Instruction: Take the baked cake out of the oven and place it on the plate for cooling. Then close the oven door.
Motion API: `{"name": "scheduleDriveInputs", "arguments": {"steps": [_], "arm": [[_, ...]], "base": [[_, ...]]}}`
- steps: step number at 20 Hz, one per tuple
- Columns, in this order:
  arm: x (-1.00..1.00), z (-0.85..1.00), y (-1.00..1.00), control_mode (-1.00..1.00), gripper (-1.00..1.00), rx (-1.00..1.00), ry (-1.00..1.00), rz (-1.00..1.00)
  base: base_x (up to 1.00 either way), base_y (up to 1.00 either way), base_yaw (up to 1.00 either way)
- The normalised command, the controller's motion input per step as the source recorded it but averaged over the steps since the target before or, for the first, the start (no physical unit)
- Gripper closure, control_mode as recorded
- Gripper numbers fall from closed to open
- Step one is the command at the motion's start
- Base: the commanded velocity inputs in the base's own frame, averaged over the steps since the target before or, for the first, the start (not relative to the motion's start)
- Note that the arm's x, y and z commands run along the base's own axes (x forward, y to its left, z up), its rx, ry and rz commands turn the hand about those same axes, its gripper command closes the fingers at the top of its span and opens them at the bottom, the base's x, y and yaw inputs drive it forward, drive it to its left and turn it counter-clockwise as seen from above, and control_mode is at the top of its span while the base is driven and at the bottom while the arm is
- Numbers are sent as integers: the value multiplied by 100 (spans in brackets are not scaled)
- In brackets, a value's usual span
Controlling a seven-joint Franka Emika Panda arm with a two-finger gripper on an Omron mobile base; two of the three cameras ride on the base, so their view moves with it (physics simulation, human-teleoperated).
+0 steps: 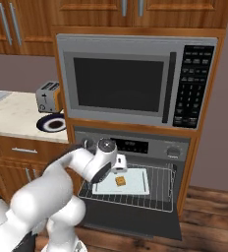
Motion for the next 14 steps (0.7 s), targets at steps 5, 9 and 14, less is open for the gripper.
{"name": "scheduleDriveInputs", "arguments": {"steps": [5, 9, 14], "arm": [[22, -82, 0, -100, -100, 0, -2, -2], [10, -78, 0, -100, -100, 0, -1, 0], [7, -37, 4, -100, -100, 0, 0, 0]], "base": [[0, 0, 0], [0, 0, 0], [0, 0, 0]]}}
